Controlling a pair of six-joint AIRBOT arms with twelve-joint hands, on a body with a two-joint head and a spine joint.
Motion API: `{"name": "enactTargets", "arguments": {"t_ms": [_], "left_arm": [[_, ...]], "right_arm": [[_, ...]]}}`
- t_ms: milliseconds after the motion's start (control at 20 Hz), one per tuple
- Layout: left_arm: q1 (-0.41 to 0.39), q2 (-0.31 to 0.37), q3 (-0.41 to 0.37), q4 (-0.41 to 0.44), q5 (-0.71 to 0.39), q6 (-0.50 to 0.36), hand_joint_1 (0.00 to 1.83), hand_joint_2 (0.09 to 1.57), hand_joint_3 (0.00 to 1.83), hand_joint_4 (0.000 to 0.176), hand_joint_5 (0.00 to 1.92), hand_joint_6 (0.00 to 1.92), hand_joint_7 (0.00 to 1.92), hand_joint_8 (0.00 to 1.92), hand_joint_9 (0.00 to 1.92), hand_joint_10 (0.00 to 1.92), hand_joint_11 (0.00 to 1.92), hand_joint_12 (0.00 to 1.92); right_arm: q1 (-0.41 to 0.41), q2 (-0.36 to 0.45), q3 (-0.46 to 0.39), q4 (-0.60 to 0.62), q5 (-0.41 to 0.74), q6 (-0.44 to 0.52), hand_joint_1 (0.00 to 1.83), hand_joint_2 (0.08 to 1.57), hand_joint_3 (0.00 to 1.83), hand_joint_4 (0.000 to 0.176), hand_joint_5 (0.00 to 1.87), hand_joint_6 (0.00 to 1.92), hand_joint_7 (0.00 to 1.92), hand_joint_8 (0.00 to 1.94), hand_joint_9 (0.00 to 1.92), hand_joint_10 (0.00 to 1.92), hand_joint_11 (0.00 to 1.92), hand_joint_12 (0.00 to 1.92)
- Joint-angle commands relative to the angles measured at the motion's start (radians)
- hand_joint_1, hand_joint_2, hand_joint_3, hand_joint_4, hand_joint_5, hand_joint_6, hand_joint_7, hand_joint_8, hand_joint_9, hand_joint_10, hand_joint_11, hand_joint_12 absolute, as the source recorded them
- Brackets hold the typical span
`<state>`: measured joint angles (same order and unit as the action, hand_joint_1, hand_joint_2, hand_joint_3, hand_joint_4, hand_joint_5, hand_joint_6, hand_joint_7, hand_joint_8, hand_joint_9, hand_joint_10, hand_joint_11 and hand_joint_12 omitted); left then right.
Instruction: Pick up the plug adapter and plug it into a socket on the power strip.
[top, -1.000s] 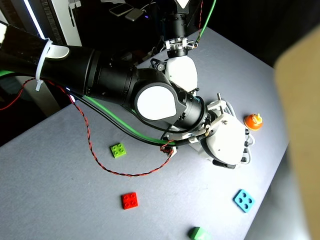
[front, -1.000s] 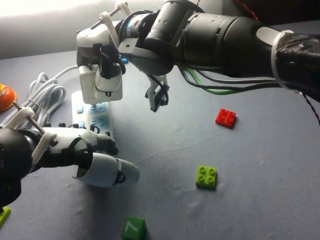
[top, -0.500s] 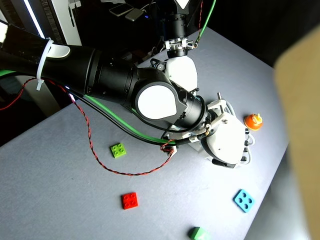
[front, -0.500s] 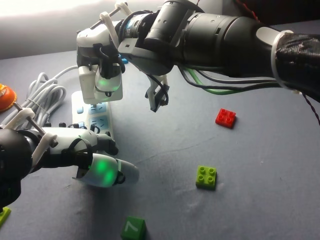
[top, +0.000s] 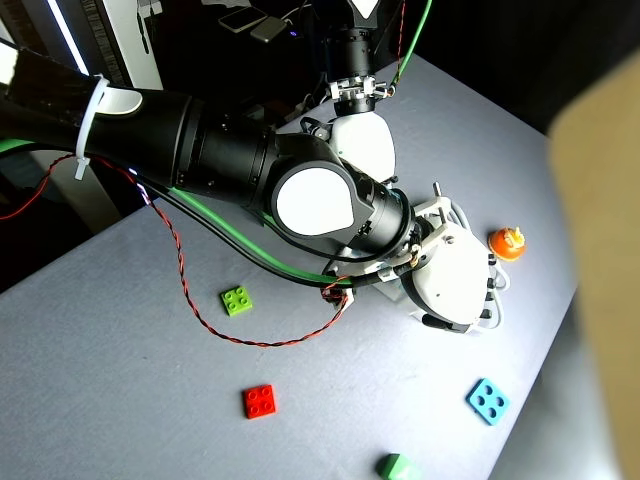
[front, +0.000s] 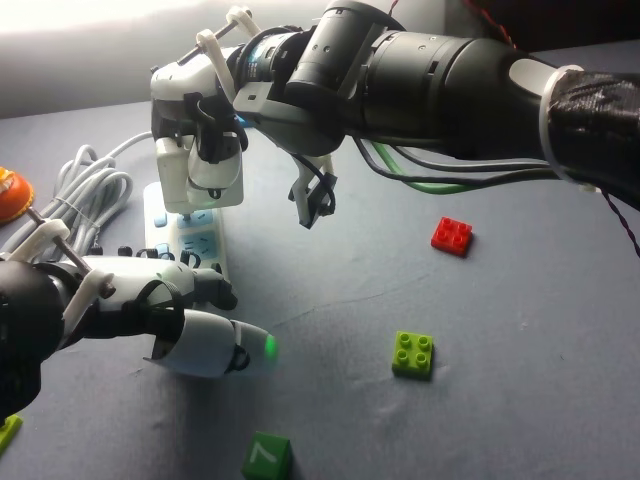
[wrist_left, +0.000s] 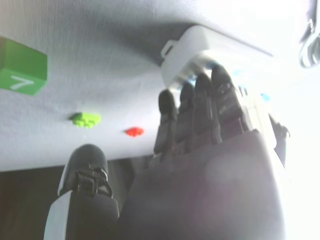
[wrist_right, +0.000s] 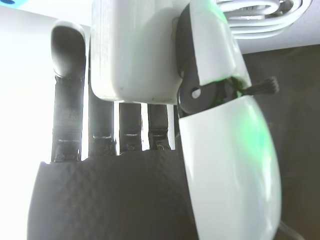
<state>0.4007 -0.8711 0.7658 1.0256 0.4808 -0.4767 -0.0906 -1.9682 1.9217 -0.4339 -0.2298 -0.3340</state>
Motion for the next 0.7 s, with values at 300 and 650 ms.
{"name": "enactTargets", "arguments": {"t_ms": [300,650], "left_arm": [[0.003,-0.008,0.008,0.014,-0.007,-0.006,0.0,1.23,0.0,0.0,0.11,0.01,0.11,0.01,0.1,0.01,0.0,0.24],[0.003,-0.008,0.008,0.014,-0.007,-0.006,0.0,1.24,0.0,0.0,0.09,0.01,0.09,0.0,0.09,0.01,0.0,0.19]], "right_arm": [[0.004,0.0,-0.002,-0.007,0.102,-0.016,1.36,1.16,0.0,0.0,0.87,0.96,0.88,1.21,0.8,1.45,0.68,1.6],[-0.002,-0.012,-0.002,-0.007,0.114,-0.044,1.36,1.17,0.0,0.0,0.87,0.95,0.85,1.26,0.77,1.48,0.64,1.64]]}}
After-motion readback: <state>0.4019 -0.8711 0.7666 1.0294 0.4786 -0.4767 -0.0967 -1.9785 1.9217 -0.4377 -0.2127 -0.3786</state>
